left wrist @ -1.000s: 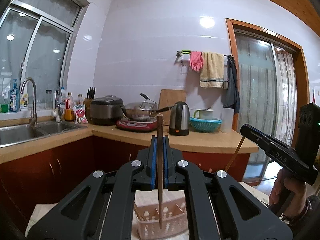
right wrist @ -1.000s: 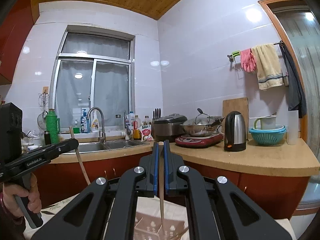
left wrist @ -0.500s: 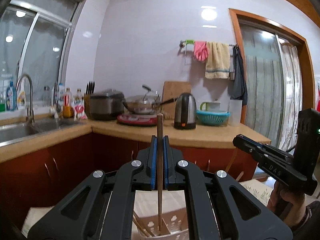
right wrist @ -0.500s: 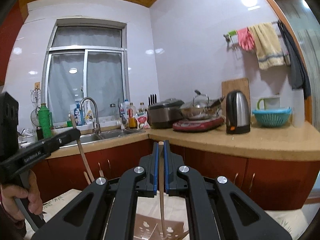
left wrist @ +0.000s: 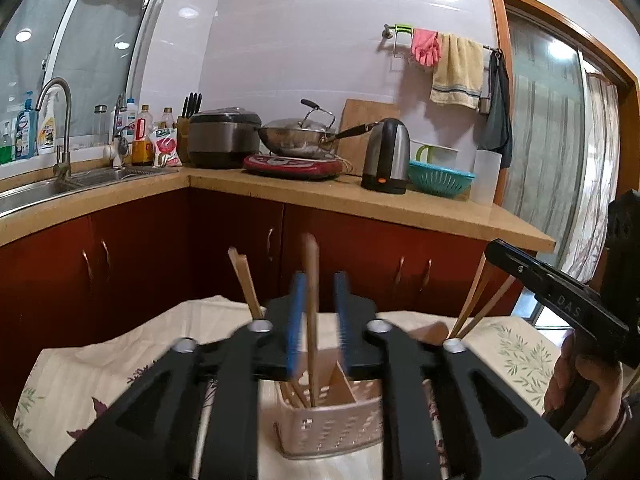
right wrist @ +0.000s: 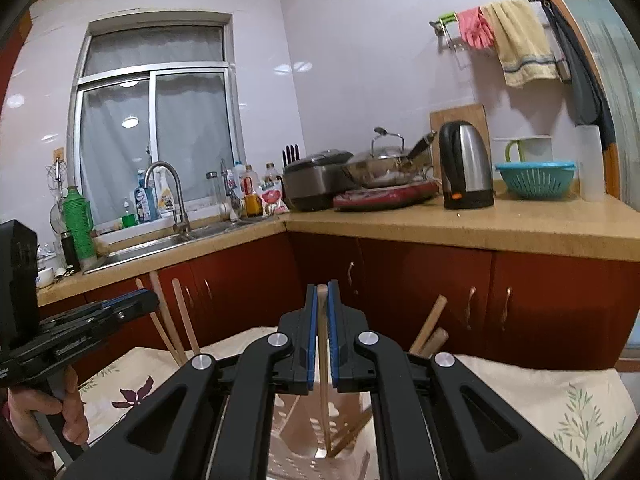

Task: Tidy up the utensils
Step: 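Lower the chopsticks into the caddy and open both grippers, then move both open grippers back over the remaining chopsticks on the cloth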

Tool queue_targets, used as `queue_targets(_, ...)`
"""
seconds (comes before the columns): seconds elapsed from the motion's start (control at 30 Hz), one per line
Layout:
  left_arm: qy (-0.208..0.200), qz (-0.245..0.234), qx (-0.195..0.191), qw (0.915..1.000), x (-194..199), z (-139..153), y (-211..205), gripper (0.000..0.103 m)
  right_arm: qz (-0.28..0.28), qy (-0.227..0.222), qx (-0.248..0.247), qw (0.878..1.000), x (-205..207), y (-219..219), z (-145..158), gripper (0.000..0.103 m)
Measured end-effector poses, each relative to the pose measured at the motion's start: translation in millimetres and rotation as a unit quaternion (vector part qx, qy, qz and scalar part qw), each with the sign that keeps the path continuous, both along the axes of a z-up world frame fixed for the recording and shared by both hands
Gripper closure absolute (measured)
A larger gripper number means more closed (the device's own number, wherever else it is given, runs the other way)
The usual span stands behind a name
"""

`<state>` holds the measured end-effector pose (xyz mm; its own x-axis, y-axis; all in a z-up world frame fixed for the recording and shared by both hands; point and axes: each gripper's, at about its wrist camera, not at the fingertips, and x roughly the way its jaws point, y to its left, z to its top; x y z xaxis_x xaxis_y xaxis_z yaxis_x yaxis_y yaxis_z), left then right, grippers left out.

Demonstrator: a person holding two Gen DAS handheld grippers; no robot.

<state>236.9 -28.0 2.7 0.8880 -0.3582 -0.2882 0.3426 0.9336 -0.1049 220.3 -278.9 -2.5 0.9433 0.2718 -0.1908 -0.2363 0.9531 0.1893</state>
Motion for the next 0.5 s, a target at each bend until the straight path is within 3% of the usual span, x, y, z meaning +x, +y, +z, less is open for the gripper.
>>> queue_targets(0.03,0.001,0.001,-0.001,1.0000,-2.6,-1.7,0.9,0.067,-0.001,0.002,0.001,1.000,-0.3,-0.7,-1.0,0.088)
queue_targets(0.1,0.002,0.002,-0.003,1.0000,-7.1,-2.6,2.1,0.059,-0.005,0.003,0.003,1.000,-4.0,-1.8,-1.8,0.060)
queue_targets(0.13,0.004,0.002,-0.003,1.0000,-9.4,-3.2,2.4,0.055,-0.008,0.002,0.002,1.000,-7.1,-2.3,-1.0,0.057)
queue_targets(0.23,0.004,0.003,0.002,1.0000,-20.1,-4.5,3.1,0.043,-0.014,0.001,-0.012,1.000,-17.7,-2.6,1.7,0.053)
queue_targets(0.5,0.005,0.012,0.008,0.9999,-71.0,-15.2,4.5,0.024,-0.020,0.014,-0.029,0.999,-67.3,-11.4,-3.6,0.051)
